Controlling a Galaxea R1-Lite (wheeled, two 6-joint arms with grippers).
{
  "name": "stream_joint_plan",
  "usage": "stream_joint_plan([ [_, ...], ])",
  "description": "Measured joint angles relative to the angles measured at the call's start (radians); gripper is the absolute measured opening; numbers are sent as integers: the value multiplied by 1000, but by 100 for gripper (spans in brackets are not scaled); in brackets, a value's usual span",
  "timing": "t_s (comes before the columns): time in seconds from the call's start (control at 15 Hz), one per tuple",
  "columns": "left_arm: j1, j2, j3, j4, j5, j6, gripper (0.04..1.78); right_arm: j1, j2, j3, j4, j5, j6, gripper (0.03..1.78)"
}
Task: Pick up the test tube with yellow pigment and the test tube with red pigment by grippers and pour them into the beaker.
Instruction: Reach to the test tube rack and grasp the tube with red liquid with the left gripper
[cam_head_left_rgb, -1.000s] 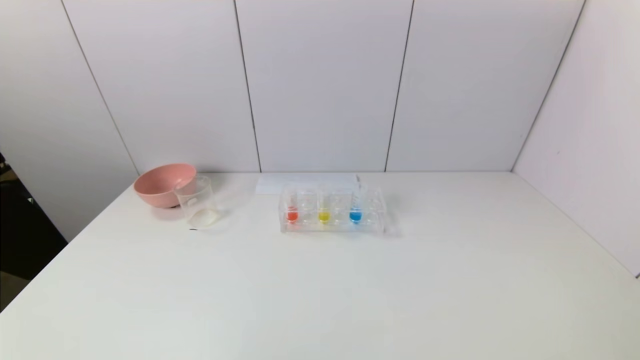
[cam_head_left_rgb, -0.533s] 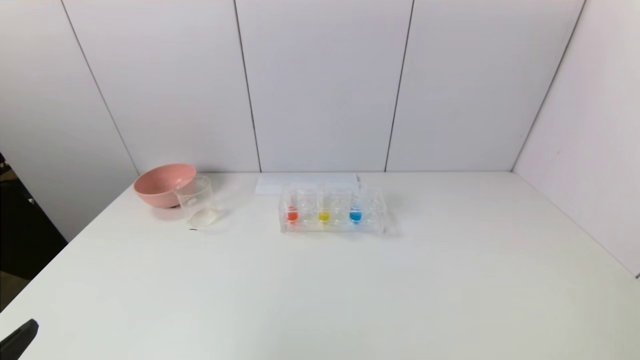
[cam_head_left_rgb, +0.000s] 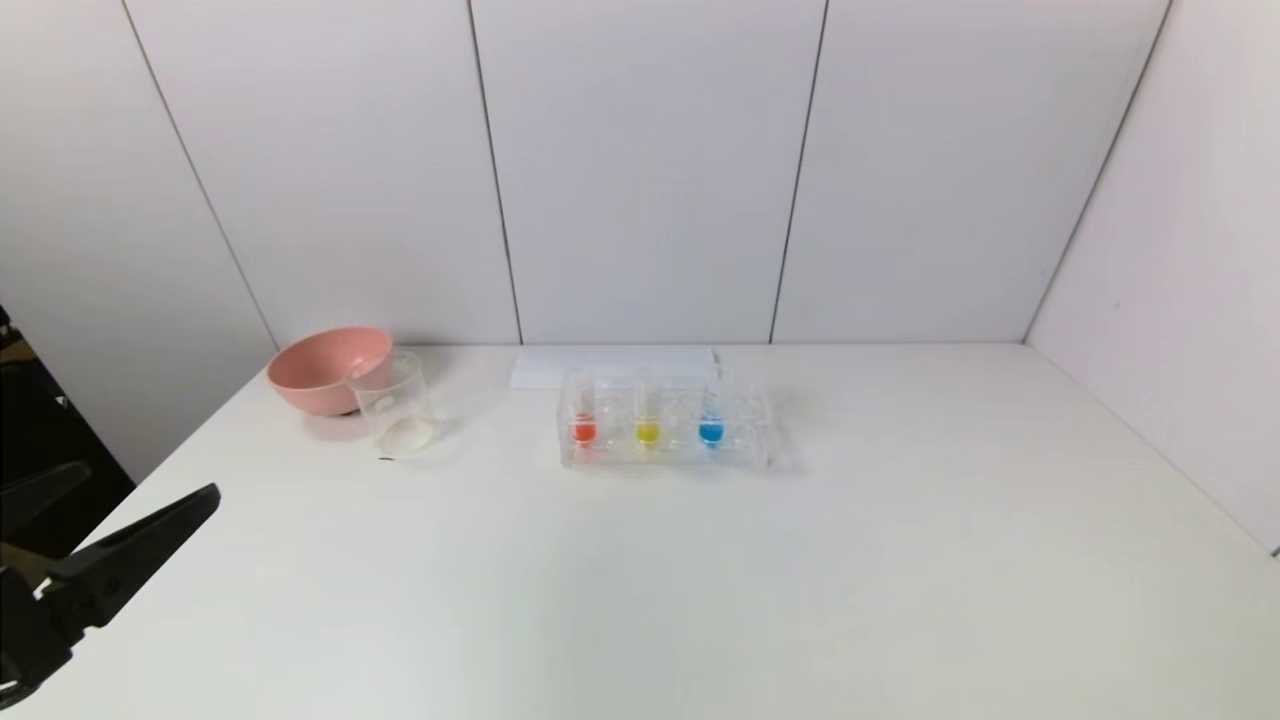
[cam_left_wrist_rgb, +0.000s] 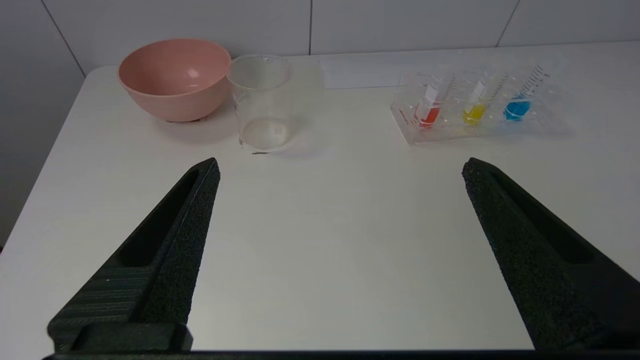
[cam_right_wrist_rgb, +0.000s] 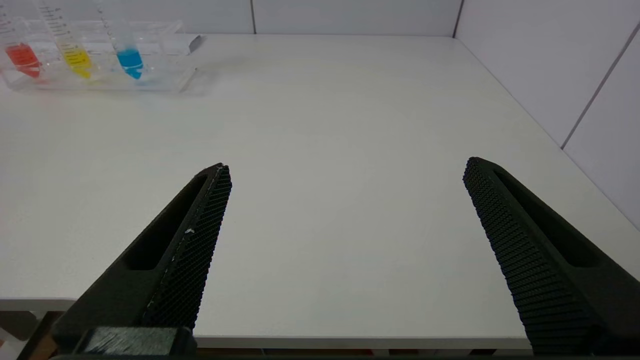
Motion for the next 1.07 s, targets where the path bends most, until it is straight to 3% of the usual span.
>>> stream_joint_plan([
  [1.07,-167,686,-92,-562,19,7,170,0,0,0,0,0,0,170],
])
